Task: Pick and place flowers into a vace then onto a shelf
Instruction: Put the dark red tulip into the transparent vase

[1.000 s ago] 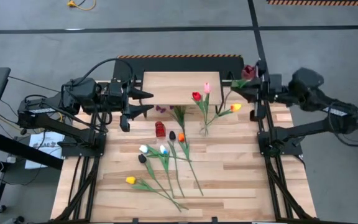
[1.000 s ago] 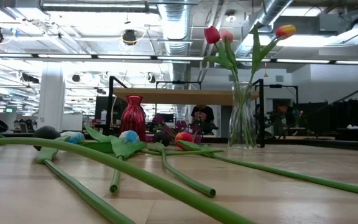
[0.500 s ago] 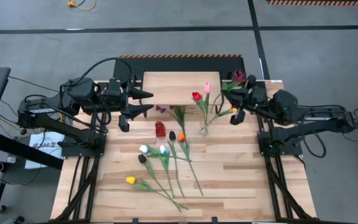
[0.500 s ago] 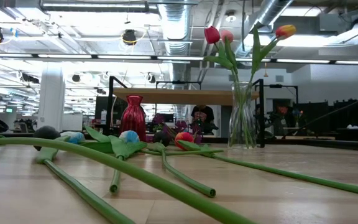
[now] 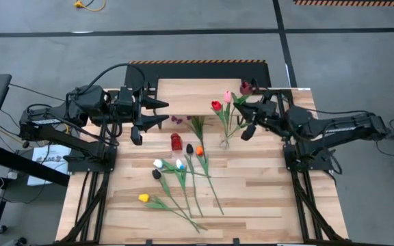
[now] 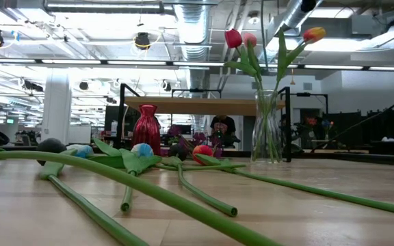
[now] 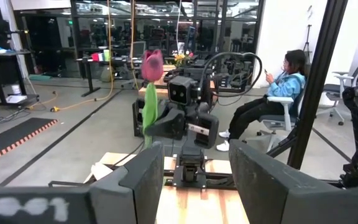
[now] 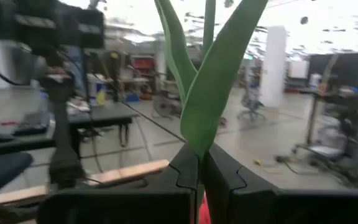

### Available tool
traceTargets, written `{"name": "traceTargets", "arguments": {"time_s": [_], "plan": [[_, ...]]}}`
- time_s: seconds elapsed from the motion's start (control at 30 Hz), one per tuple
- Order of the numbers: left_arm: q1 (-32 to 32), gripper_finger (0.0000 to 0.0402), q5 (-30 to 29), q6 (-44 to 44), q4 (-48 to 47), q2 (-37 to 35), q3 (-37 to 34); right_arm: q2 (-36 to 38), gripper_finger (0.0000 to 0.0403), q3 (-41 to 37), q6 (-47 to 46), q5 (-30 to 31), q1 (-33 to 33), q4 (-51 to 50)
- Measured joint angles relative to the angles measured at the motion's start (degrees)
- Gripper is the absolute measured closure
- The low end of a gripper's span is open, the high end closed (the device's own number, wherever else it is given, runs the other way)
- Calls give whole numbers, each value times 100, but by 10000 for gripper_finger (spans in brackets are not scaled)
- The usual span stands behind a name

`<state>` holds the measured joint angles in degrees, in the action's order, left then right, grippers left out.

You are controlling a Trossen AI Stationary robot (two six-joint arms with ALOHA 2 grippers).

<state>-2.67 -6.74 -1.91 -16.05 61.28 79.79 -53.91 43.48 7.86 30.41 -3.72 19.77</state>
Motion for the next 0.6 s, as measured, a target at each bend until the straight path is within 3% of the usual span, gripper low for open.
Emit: {"name": "traceTargets", "arguments": {"time_s": [0.2,0.4,0.6], "plan": [[-1,231,2,13,0,0,0,-72,402,-166,-49,395,-143,304],[-1,231,4,15,-4,0,0,541,402,-1378,-57,446,-314,1861],[1,231,4,15,-4,0,0,893,402,-1722,2,576,-495,1894]]}}
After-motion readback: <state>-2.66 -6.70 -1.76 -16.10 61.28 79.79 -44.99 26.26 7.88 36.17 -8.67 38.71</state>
